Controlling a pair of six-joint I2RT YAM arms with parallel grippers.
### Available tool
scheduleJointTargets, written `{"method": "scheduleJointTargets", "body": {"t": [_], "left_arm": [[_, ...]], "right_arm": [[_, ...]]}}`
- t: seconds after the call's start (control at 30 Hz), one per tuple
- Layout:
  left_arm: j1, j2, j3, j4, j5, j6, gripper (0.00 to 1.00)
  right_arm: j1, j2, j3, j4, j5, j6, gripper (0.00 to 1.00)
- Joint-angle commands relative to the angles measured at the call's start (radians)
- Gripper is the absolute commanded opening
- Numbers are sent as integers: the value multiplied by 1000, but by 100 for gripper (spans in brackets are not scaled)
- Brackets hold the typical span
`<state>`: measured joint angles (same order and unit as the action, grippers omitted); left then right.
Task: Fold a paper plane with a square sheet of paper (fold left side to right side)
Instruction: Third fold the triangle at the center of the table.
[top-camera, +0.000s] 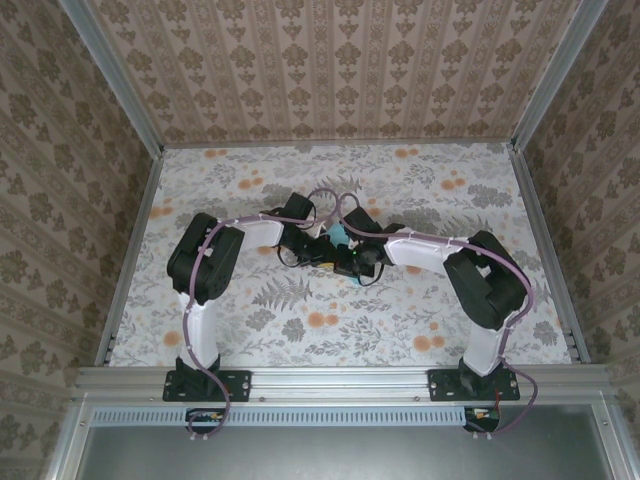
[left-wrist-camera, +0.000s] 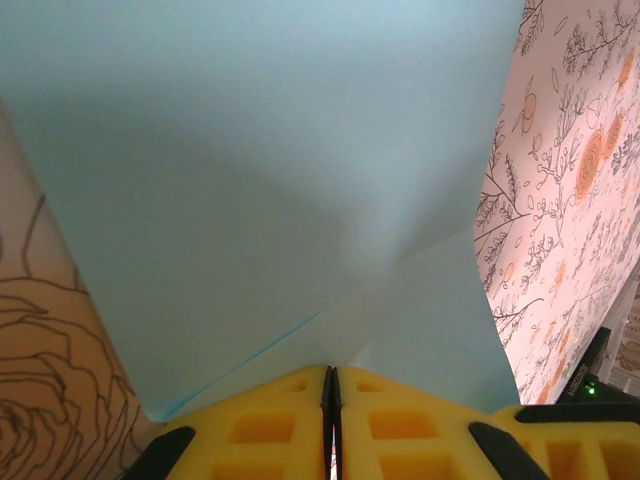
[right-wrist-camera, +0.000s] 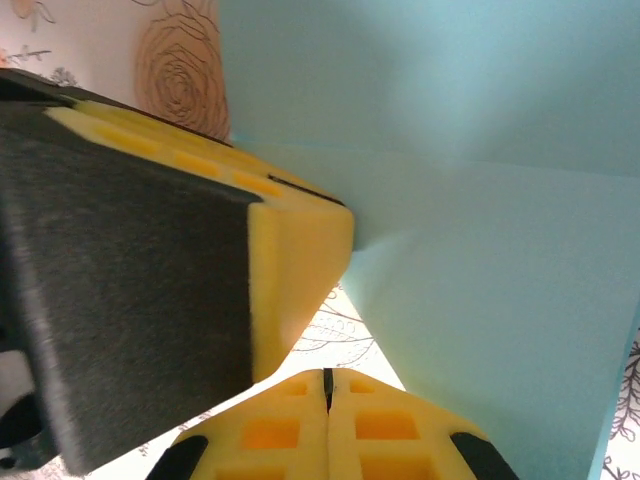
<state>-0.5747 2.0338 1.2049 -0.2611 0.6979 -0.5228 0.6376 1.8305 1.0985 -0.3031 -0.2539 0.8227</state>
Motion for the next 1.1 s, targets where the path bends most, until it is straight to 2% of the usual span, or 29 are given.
{"method": "scheduleJointTargets", "body": {"t": [0.0,1.07], "left_arm": [[1,57,-15,-93,-86,6,12],[1,83,7,-125,-119,23,12]], "right_arm": [[3,27,26,-50,21,3,0],[-13,-3,-34,-167,79,-10,0]]}}
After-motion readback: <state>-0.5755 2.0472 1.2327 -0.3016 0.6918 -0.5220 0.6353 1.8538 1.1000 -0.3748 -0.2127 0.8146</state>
